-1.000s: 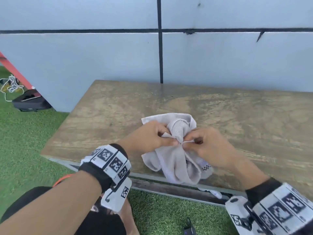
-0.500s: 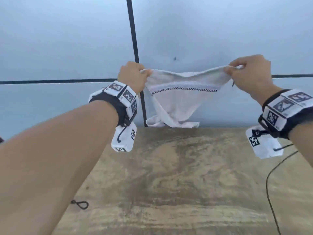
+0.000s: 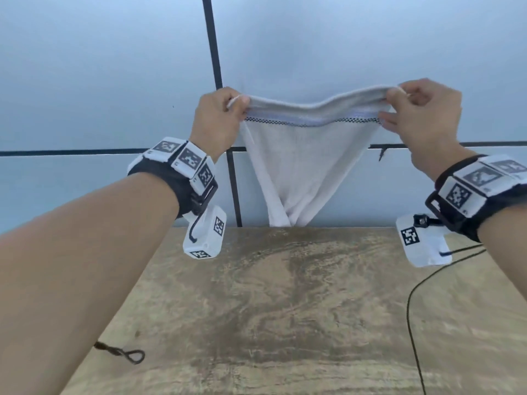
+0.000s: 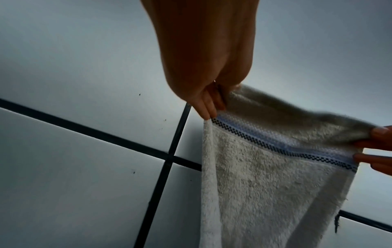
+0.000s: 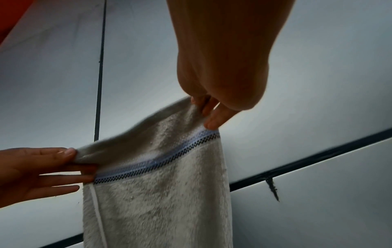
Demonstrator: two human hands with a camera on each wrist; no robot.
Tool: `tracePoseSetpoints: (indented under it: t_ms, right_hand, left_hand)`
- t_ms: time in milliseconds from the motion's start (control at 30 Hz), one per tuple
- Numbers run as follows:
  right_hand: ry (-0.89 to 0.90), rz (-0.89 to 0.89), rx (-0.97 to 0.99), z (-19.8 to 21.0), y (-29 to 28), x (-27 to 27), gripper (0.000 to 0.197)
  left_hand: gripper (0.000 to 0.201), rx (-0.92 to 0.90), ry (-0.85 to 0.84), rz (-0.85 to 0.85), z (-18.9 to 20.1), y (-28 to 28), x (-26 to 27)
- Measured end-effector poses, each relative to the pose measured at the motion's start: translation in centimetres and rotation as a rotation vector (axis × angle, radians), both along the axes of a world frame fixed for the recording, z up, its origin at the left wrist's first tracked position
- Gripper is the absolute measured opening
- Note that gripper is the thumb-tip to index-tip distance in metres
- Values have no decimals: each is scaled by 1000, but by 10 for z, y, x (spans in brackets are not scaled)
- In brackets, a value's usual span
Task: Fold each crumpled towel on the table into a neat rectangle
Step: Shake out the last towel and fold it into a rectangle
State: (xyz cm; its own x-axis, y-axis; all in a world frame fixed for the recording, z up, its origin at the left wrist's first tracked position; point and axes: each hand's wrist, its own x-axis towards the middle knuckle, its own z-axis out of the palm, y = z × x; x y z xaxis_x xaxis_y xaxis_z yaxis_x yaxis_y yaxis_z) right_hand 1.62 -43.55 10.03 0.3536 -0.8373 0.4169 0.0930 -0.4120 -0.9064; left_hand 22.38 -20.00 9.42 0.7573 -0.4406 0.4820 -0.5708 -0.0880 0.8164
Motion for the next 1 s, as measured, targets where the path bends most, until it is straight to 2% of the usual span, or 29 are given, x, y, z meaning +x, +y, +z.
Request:
tracePoseSetpoints:
  t_ms: [100,200,267,367,433,533,567,700,833,933,1000]
  right_hand:
    - [139,35,31,-1,1,-12,9]
    - [-22,-12,-23,2,4,-28,3]
    - [-111,-39,-57,5,4,-35,7]
    - [35,-14,-6,4,-3,-45,6]
    - [131,11,32,-1,-9,-53,14]
    - [64,3,22,-4,-13,-68,8]
    - [23,-4,0,-4,-14,-72,5]
    - [-114,-4,-101,4,-12,-84,4]
    - [-245,17,-138,12,-11,-88,4]
    - [-256,13,-130,8,-17,-87,4]
    - [-137,30,-87,-6,-26,-85,4]
  left_hand:
    - [15,105,18,-6,2,3,-5]
    - [10,6,3,-16,11,3,-17]
    - [10,-43,-43,-26,19,-3,-27]
    - [14,106,-57,8,25,-14,-37]
    - [12,202,4,9,20,-19,-40]
    - [10,126,130,-40,12,-23,-48]
    - [11,88,103,-33,13,-25,-51]
    - [11,-71,-198,31,23,-37,-55]
    - [13,-243,-329,-2,32,-49,-66]
    - [11,-159,-351,-14,27,-54,-64]
    - [11,3,-313,20,13,-53,-54]
